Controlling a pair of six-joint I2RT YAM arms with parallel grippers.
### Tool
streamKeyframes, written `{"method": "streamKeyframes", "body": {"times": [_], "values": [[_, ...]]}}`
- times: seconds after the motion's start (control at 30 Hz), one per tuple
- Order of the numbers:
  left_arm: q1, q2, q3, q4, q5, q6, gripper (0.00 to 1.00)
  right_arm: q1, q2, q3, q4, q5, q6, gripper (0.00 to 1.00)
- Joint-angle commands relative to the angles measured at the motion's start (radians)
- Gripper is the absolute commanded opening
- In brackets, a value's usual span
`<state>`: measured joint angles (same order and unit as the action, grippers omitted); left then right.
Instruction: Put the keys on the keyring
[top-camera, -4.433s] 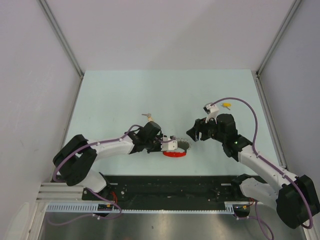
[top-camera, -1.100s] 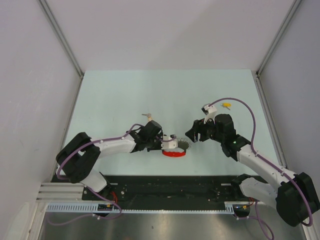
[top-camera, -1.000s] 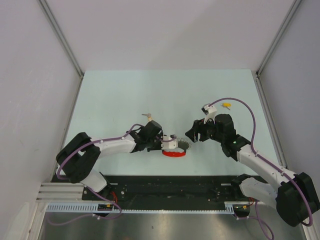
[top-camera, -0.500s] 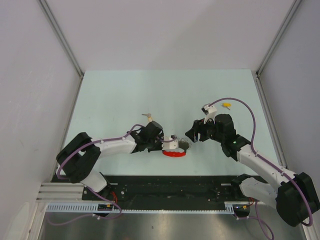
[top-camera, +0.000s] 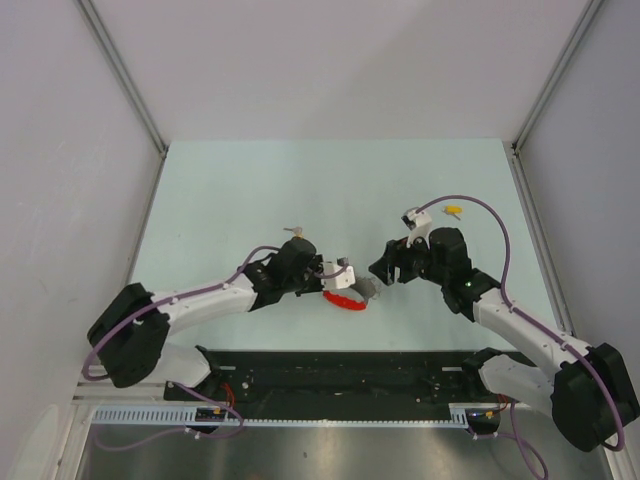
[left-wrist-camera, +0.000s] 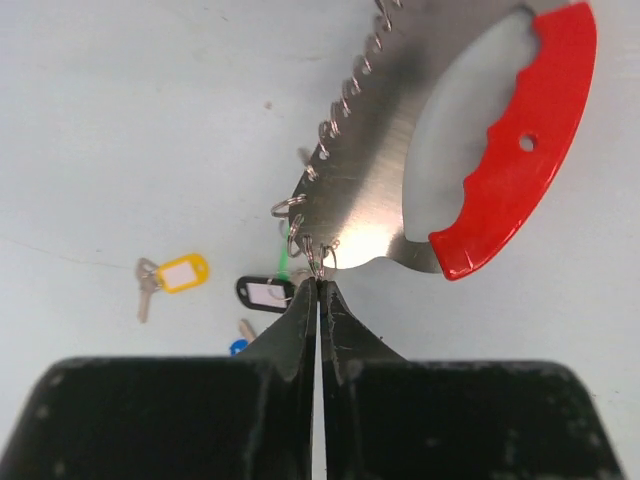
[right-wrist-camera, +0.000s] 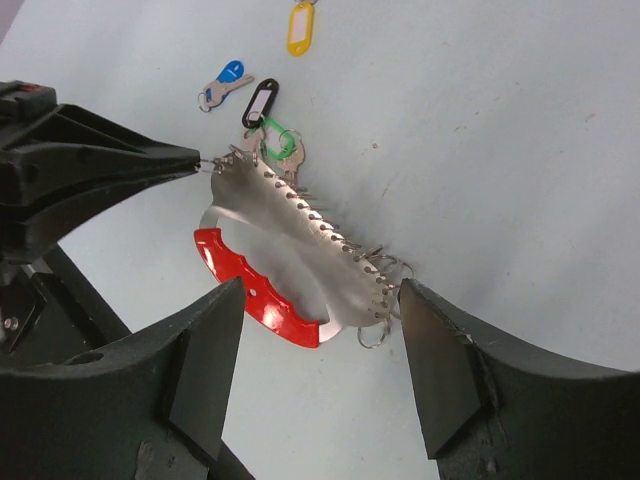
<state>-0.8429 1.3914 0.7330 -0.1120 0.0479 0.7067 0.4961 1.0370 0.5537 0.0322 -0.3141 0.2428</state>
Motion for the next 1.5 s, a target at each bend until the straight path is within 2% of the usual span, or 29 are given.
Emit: {"method": "streamKeyframes", "body": {"times": [0.0,0.23,0.5,0.67,0.8,1.1,1.3,1.47], "values": [[-0.015,-0.084,-0.014,0.066,-0.033,-0.007,0.0,0.001,0.012,-0.001,0.052,-0.046,-0.004,0.68],[-0.03,-0.227,-0.044,0.151,0.0,-0.062,0.0,0.006,-0.025,-0.003,0.095,-0.124,-0.014,0.68],[-0.031,-0.348,-0.092,0.274,0.086,-0.257,0.0,0.005,-0.103,-0.001,0.12,-0.166,-0.008,0.68],[-0.031,-0.362,-0.147,0.445,0.101,-0.361,0.0,0.007,-0.107,-0.003,0.114,-0.172,0.001,0.68],[-0.031,-0.364,-0.254,0.628,0.141,-0.43,0.0,0.009,-0.112,-0.001,0.101,-0.183,-0.005,0.68],[-0.031,-0.362,-0.379,0.892,0.179,-0.55,0.0,0.054,-0.115,-0.003,0.126,-0.214,-0.068,0.68],[-0.031,-0.359,-0.414,0.995,0.213,-0.653,0.01,0.139,-0.117,-0.003,0.176,-0.189,-0.196,0.66],[-0.031,-0.365,-0.432,1.055,0.236,-0.701,0.0,0.177,-0.112,-0.001,0.242,-0.187,-0.24,0.61]]}}
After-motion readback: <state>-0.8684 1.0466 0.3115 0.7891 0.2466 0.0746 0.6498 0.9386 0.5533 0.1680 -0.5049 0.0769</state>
